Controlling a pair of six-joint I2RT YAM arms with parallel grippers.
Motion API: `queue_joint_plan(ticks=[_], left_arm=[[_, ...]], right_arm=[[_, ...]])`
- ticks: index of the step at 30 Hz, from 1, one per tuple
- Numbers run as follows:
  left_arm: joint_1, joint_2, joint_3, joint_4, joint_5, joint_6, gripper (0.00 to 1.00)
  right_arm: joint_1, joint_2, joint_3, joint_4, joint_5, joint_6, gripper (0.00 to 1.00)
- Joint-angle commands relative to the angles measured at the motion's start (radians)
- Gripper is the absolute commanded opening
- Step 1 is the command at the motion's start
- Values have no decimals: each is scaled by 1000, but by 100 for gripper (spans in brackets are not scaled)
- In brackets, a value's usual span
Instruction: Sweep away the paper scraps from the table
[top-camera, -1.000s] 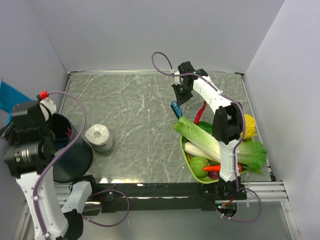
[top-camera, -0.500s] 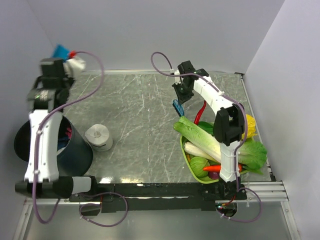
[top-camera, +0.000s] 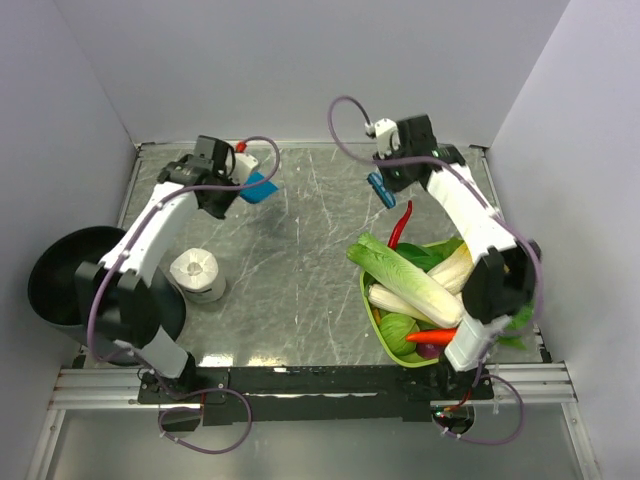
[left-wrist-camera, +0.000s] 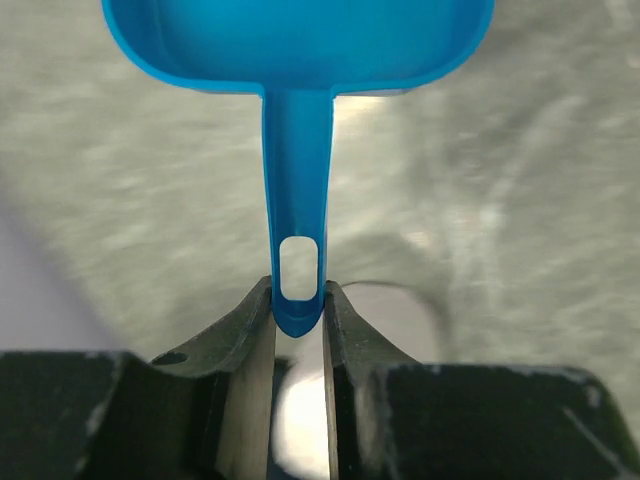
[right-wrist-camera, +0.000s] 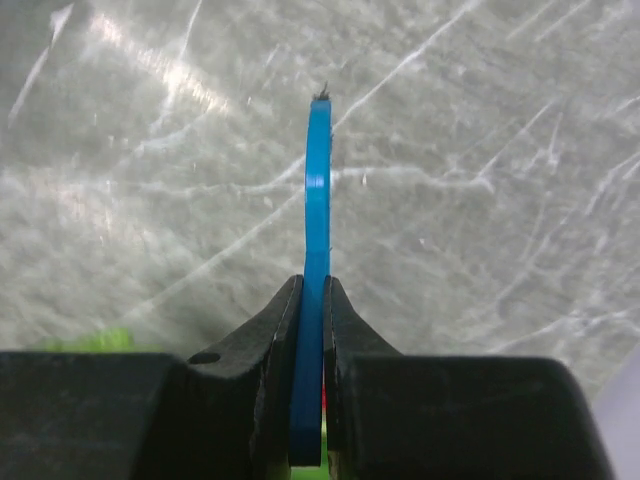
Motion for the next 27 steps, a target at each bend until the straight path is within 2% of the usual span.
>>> queue_joint_plan(ticks=[1, 6, 12, 21, 27], left_arm=[[-2, 82, 26, -42, 234, -159, 1], [-2, 175, 4, -42, 370, -233, 1], [-2, 227, -28, 1, 357, -256, 1], [-2, 306, 1, 12, 357, -234, 2], [0, 352, 58, -8, 301, -187, 2]], right_arm=[[18, -226, -266, 319, -112, -228, 0], [93, -350, -521, 547, -66, -399, 0], [177, -320, -615, 698, 38, -543, 0], [205, -199, -560, 728, 47, -525, 0], [206, -116, -543, 777, 110, -543, 0]])
